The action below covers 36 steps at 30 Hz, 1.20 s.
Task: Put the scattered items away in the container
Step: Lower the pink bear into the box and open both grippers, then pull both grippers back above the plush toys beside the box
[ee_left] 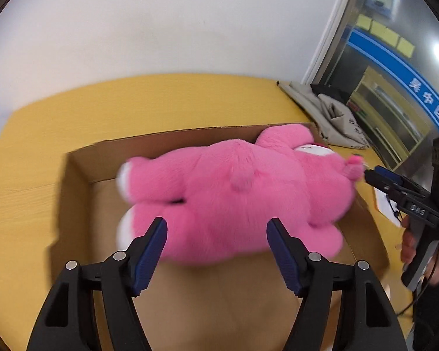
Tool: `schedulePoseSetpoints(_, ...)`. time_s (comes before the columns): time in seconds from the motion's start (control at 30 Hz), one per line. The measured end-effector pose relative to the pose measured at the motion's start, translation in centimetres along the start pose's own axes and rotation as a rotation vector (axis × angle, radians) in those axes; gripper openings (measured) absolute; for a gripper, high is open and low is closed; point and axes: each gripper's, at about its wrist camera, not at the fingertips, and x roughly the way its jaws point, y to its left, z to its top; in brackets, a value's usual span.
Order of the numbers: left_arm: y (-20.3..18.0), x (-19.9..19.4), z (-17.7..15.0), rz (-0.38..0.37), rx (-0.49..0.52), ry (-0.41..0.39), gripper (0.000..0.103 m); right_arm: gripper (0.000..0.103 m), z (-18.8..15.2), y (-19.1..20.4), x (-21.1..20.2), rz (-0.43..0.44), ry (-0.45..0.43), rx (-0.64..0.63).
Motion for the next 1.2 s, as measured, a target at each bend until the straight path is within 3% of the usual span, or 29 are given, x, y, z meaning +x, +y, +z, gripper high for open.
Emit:
schedulePoseSetpoints(0.07,-0.1,-4.1,-2.2,0.034,-0.004,-0.057,0.098,0.085,-1.4,0.5,-3.6,0.05,-0.03,-0.015)
schedulePoseSetpoints(0.13,-0.8,-8.2,-4.6,0.083,-0.009,-0.126,0.103,0.087,-3.0,1.0,-7.2,0.084,-0.068,-0.027)
schedulePoseSetpoints(0.23,-3.0,-12.9,-8.2,0.116,-0.026,-0.21,0.103,0.091,-5.3,2.5,-12.1,0.101,-0.122,-0.05)
schedulePoseSetpoints(0.33,-6.0,-15.6,-11.3,0.132,-0.02,-0.261,0.103,0.103,-7.8,4.5,-15.9,0.097,-0.158,-0.079)
schedulePoseSetpoints(0.43,-8.4,-17.5,-14.4,0.147,-0.003,-0.281,0.103,0.103,-10.3,6.3,-18.7,0.092,-0.172,-0.098)
schedulePoseSetpoints(0.73,-11.8,-20.6,-19.5,0.108,0.009,-0.317,0.103,0.103,-14.9,9.1,-23.7,0.034,-0.18,-0.137)
schedulePoseSetpoints(1.2,-12.7,-21.6,-20.9,0.088,-0.008,-0.33,0.103,0.103,-16.2,9.3,-26.5,-0.054,-0.205,-0.165)
